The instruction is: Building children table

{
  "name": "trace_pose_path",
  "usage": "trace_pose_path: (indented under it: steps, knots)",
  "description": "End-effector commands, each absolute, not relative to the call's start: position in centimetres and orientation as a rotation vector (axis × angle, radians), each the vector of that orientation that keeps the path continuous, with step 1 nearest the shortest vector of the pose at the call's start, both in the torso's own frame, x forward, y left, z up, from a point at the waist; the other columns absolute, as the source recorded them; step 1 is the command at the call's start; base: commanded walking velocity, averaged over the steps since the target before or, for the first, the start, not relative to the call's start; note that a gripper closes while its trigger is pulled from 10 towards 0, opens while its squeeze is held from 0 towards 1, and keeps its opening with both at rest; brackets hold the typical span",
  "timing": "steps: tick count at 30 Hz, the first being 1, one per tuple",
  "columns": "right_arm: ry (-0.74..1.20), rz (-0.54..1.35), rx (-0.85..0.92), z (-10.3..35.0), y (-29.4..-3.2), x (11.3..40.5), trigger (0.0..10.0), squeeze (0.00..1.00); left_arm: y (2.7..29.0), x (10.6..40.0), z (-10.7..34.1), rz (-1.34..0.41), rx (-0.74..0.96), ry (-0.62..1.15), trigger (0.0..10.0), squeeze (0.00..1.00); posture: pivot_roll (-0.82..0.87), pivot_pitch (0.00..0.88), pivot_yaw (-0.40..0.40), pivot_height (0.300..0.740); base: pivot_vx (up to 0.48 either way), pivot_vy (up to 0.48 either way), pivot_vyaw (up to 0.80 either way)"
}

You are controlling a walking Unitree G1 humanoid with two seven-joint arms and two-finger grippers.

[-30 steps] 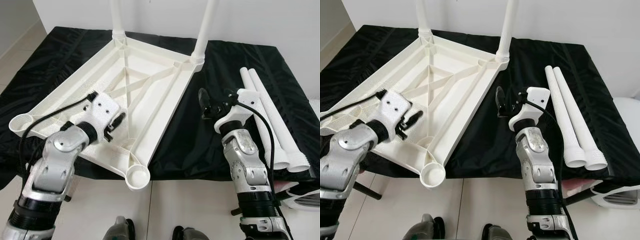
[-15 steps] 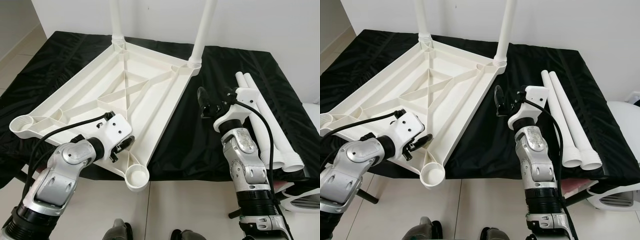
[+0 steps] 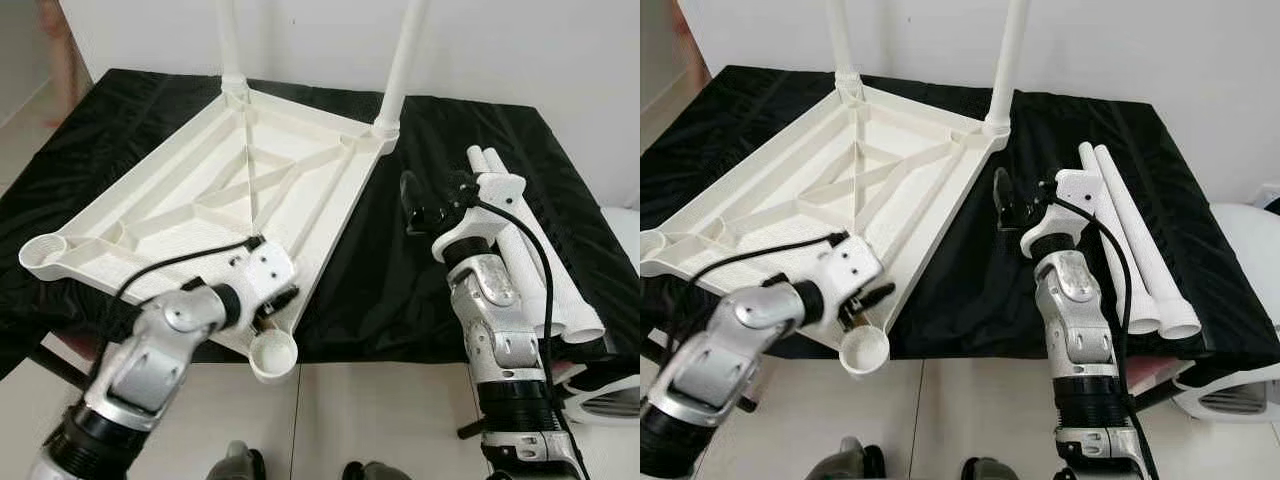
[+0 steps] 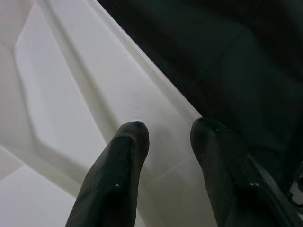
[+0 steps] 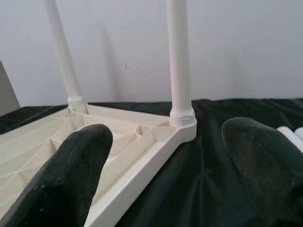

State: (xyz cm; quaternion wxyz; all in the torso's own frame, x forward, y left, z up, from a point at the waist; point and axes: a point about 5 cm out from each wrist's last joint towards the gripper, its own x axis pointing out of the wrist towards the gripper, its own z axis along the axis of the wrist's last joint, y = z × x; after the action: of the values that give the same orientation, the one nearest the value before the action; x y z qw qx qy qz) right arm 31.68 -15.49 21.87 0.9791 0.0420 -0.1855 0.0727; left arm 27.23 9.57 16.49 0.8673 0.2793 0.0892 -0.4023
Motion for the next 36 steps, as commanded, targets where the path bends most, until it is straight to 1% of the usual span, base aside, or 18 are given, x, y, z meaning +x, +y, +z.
trace_pose_path:
  steps: [1, 4, 5, 11, 16, 24, 27, 33, 35, 36]
  knots:
    - [-0.379, 0.151, 0.085, 22.0, -15.8, 31.4, 10.0, 0.00, 9.1, 27.1, 15.9, -0.875, 0.586, 0.211, 10.0, 0.00, -0.05, 0.089, -0.012, 0.740, 0.000, 0.000, 0.00]
    - [-0.383, 0.153, 0.084, 22.2, -15.8, 31.4, 10.0, 0.00, 8.8, 27.2, 15.8, -0.881, 0.560, 0.217, 10.0, 0.00, -0.05, 0.093, -0.012, 0.740, 0.000, 0.000, 0.00]
    - [-0.388, 0.149, 0.083, 22.4, -15.9, 31.4, 10.0, 0.00, 8.0, 27.3, 15.4, -0.901, 0.562, 0.219, 10.0, 0.00, -0.06, 0.104, -0.009, 0.740, 0.000, 0.000, 0.00]
    - [-0.393, 0.142, 0.083, 22.5, -16.1, 31.4, 10.0, 0.00, 6.5, 27.7, 15.0, -0.922, 0.553, 0.215, 10.0, 0.00, -0.05, 0.109, -0.008, 0.740, 0.000, 0.000, 0.00]
    - [-0.394, 0.140, 0.084, 22.6, -16.1, 31.4, 10.0, 0.00, 5.0, 28.2, 15.6, -0.943, 0.529, 0.182, 10.0, 0.00, -0.05, 0.110, -0.005, 0.740, 0.000, 0.000, 0.00]
    - [-0.398, 0.140, 0.090, 22.7, -16.0, 31.5, 10.0, 0.00, 3.5, 28.9, 16.2, -0.950, 0.502, 0.148, 10.0, 0.00, -0.04, 0.107, -0.001, 0.740, 0.000, 0.000, 0.00]
    - [-0.398, 0.145, 0.096, 22.7, -15.8, 31.5, 10.0, 0.00, 2.3, 29.4, 17.3, -0.949, 0.486, 0.102, 10.0, 0.00, -0.04, 0.107, -0.001, 0.740, 0.000, 0.000, 0.00]
    - [-0.397, 0.152, 0.098, 22.6, -15.5, 31.6, 10.0, 0.00, 1.7, 29.6, 18.2, -0.944, 0.473, 0.071, 10.0, 0.00, -0.03, 0.106, 0.000, 0.740, 0.000, 0.000, 0.00]
    - [-0.396, 0.152, 0.101, 22.6, -15.5, 31.6, 10.0, 0.00, 2.8, 30.4, 19.4, -0.889, 0.483, 0.030, 10.0, 0.00, -0.03, 0.106, 0.002, 0.740, 0.000, 0.000, 0.00]
    - [-0.396, 0.152, 0.101, 22.6, -15.5, 31.6, 10.0, 0.00, 2.8, 30.4, 19.4, -0.889, 0.483, 0.030, 10.0, 0.00, -0.03, 0.106, 0.002, 0.740, 0.000, 0.000, 0.00]
